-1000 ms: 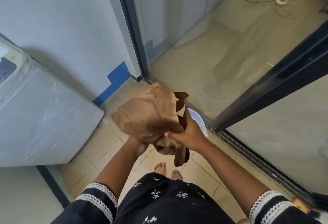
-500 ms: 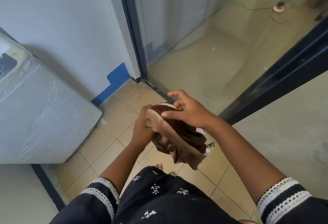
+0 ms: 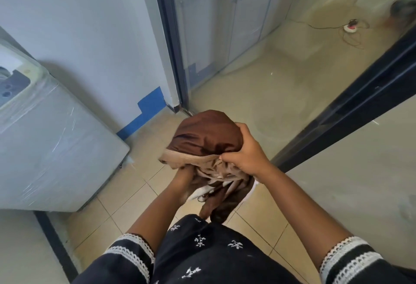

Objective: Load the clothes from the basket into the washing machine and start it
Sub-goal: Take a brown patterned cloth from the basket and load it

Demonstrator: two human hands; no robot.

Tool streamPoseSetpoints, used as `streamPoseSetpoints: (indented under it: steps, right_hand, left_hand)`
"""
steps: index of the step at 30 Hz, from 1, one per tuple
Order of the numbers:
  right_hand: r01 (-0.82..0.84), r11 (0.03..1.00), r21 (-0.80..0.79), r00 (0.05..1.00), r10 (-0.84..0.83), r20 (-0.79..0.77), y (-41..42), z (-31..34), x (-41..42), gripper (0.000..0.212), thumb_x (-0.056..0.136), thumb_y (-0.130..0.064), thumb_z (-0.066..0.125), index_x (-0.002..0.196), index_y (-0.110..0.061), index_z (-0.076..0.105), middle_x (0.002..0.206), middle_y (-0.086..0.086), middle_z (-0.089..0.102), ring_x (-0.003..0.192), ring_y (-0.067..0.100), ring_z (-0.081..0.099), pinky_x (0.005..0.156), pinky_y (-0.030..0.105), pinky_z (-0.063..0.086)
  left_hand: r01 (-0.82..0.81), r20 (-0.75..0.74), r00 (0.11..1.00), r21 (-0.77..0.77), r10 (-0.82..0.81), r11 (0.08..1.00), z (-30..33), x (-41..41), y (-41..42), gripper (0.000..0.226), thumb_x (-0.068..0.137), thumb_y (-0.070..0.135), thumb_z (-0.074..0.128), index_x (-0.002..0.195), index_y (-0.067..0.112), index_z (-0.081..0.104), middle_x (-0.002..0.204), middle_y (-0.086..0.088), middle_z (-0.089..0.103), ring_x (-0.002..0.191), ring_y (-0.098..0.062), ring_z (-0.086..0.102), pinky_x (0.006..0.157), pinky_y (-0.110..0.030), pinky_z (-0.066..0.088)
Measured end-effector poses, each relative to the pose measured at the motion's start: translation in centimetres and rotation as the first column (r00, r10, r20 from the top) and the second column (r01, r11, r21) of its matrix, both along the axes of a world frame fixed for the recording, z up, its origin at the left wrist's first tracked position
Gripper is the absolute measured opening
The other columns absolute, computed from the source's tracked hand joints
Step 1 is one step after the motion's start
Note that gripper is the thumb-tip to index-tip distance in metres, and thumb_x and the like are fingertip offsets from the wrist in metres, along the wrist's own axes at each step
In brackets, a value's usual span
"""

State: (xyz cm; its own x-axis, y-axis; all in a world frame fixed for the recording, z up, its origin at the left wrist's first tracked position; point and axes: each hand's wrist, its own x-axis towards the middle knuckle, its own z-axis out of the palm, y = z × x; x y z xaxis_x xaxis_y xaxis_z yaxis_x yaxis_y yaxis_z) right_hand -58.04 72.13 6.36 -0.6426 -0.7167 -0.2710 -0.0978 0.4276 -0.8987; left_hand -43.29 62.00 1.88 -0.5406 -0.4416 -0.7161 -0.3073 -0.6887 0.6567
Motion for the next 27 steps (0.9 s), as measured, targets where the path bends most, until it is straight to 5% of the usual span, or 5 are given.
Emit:
streamPoseSetpoints:
  steps: [4, 7, 18, 22, 27]
  right_hand:
    - [0.007, 0.950, 0.313, 0.919, 0.118, -0.376, 0.0, 0.8, -0.6, 0.081, 0.069, -0.028, 0.076, 0.139, -0.031, 0.035, 0.119, 0.004, 0.051, 0.096, 0.030, 0.059, 0.077, 0.034, 0.048]
    - [-0.044, 0.892, 0.450, 0.798, 0.302, -0.521, -1.0, 2.1, 1.2, 0.085, 0.067, -0.027, 0.075, 0.141, -0.033, 0.033, 0.127, 0.004, 0.032, 0.093, 0.037, 0.060, 0.080, 0.039, 0.054]
    - [-0.099, 0.995, 0.008, 0.919, 0.094, -0.382, 0.5, 1.1, -0.3, 0.074, 0.082, -0.074, 0.053, 0.146, -0.044, 0.029, 0.149, -0.008, 0.034, 0.135, 0.013, 0.040, 0.112, 0.046, 0.036]
    - [0.089, 0.986, 0.144, 0.978, -0.114, 0.174, 1.3, -1.7, 0.6, 0.103, 0.061, -0.093, 0.052, 0.148, -0.045, 0.025, 0.155, -0.001, 0.036, 0.136, 0.022, 0.043, 0.112, 0.049, 0.040]
    - [0.245, 0.967, 0.064, 0.510, -0.185, 0.840, 1.4, -1.9, 2.1, 0.072, 0.078, -0.075, 0.056, 0.128, -0.024, 0.059, 0.119, 0.012, 0.070, 0.111, 0.031, 0.065, 0.093, 0.047, 0.055]
  left_hand:
    - [0.253, 0.321, 0.944, -0.558, -0.076, 0.790, -2.5, 1.5, -0.7, 0.139, 0.051, 0.044, 0.093, 0.155, 0.026, 0.003, 0.159, -0.010, 0.013, 0.137, -0.031, 0.040, 0.112, -0.048, 0.038]
    - [0.387, 0.266, 0.909, -0.824, -0.320, 0.414, -3.0, 0.7, -0.5, 0.132, 0.057, 0.042, 0.093, 0.155, 0.031, 0.004, 0.161, -0.004, 0.005, 0.149, -0.028, 0.014, 0.118, -0.042, 0.026]
    - [-0.430, -0.387, 0.862, -0.217, 0.327, 0.876, -0.8, 1.0, -4.3, 0.015, 0.102, 0.023, 0.048, 0.101, 0.018, 0.062, 0.083, 0.004, 0.072, 0.077, -0.015, 0.069, 0.062, -0.026, 0.057]
    - [-0.523, -0.390, 0.746, 0.158, 0.539, 0.838, -0.2, 0.8, -4.5, 0.038, 0.101, 0.049, 0.041, 0.103, 0.018, 0.063, 0.082, 0.003, 0.074, 0.075, -0.010, 0.073, 0.064, -0.024, 0.059]
    - [-0.427, -0.374, 0.809, 0.157, 0.454, 0.891, 0.1, -0.5, -2.4, 0.046, 0.094, 0.053, 0.046, 0.112, 0.016, 0.067, 0.103, -0.005, 0.075, 0.095, -0.018, 0.072, 0.083, -0.034, 0.057]
